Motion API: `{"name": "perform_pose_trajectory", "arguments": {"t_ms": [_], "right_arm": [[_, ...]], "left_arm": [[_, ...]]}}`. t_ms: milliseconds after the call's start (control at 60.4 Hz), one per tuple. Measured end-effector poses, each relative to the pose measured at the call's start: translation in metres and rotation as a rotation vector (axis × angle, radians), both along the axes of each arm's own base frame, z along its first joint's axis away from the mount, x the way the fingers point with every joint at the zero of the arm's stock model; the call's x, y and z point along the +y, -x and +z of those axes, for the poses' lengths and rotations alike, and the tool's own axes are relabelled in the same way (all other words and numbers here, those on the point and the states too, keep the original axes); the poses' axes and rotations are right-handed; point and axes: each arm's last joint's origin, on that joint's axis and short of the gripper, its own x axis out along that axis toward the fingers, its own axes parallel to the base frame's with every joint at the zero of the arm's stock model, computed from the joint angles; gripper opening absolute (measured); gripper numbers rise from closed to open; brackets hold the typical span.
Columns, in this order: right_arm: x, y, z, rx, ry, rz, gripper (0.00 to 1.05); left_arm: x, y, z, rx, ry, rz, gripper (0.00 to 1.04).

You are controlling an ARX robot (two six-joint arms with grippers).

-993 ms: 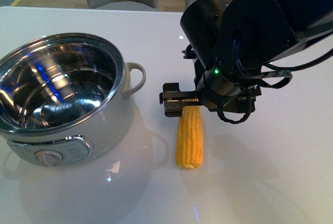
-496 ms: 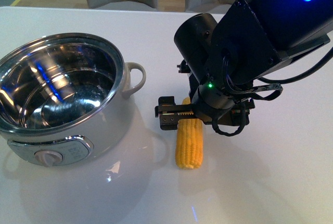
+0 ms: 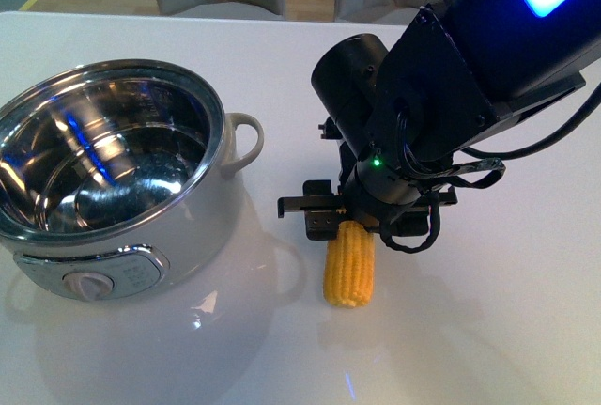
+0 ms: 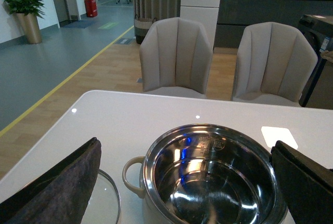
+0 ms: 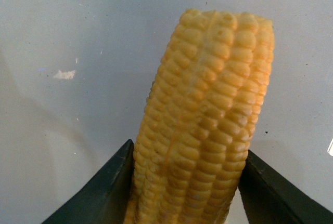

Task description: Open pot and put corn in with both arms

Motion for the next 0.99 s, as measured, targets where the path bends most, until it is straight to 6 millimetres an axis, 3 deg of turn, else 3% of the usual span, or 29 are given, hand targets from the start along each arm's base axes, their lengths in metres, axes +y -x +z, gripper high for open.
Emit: {"name": "perform_pose_trajectory", "arguments": {"t_ms": [265, 496, 827, 993], "right_arm": [[-0.002, 0.002, 0.000, 0.000, -0.016, -0.012, 0.25], [-0.010, 0.002, 0.009, -0.010, -0.051, -0.044, 0.20], [-0.009, -0.014, 0.079, -0.164, -0.231, -0.097, 0.17], [0.000, -0.024, 0.099, -0.213, -0.312, -0.104, 0.16]], "left_arm": [[0.000, 0.000, 0.000, 0.000, 0.000, 0.000, 0.98], [0.000, 0.000, 0.000, 0.000, 0.000, 0.000, 0.98], [0.000, 0.000, 0.000, 0.000, 0.000, 0.000, 0.98], [0.000, 0.000, 0.000, 0.000, 0.000, 0.000, 0.98]]}}
